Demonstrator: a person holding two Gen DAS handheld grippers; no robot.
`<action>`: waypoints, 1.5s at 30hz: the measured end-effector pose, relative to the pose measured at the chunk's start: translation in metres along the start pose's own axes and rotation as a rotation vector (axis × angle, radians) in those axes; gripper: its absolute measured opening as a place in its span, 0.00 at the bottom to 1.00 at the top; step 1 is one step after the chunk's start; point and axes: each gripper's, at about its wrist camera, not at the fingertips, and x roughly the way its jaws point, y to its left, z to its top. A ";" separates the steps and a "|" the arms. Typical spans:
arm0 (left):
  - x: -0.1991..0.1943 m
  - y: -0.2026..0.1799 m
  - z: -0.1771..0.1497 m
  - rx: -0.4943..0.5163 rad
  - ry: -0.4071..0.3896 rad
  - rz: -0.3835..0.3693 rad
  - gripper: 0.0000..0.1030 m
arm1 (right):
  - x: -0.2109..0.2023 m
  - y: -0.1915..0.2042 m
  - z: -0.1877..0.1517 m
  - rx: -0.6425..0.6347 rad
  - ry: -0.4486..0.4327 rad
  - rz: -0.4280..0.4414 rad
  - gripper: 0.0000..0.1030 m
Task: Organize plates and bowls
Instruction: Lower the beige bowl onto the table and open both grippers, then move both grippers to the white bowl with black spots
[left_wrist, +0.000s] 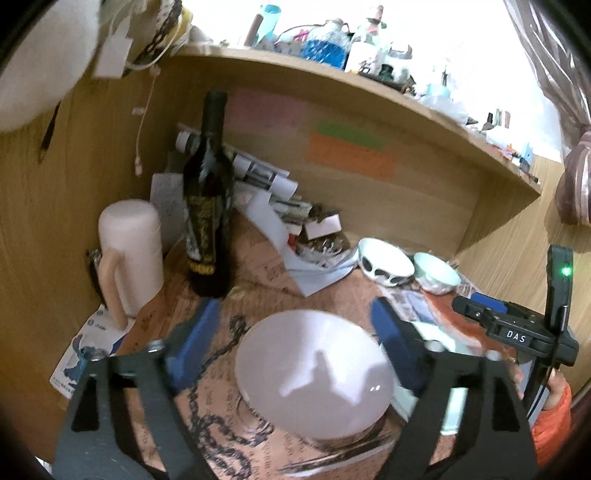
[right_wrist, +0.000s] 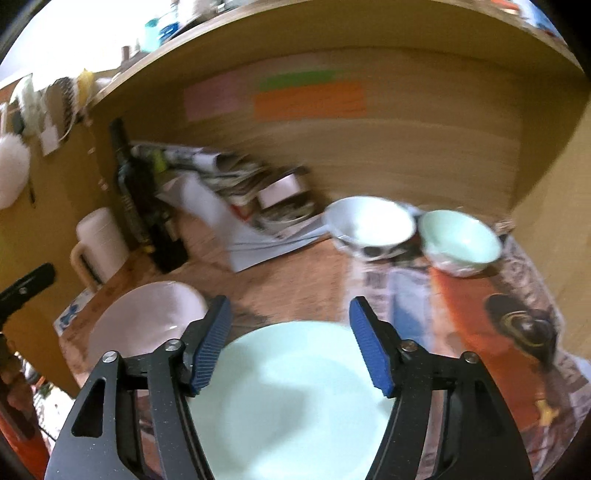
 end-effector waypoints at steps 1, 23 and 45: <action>0.001 -0.004 0.002 0.002 -0.010 -0.001 0.91 | -0.001 -0.006 0.002 0.007 -0.006 -0.008 0.66; 0.082 -0.073 0.036 0.080 0.051 0.044 0.95 | 0.126 -0.118 0.051 0.257 0.194 0.047 0.47; 0.163 -0.085 0.045 0.125 0.216 0.031 0.95 | 0.178 -0.135 0.044 0.323 0.344 0.095 0.22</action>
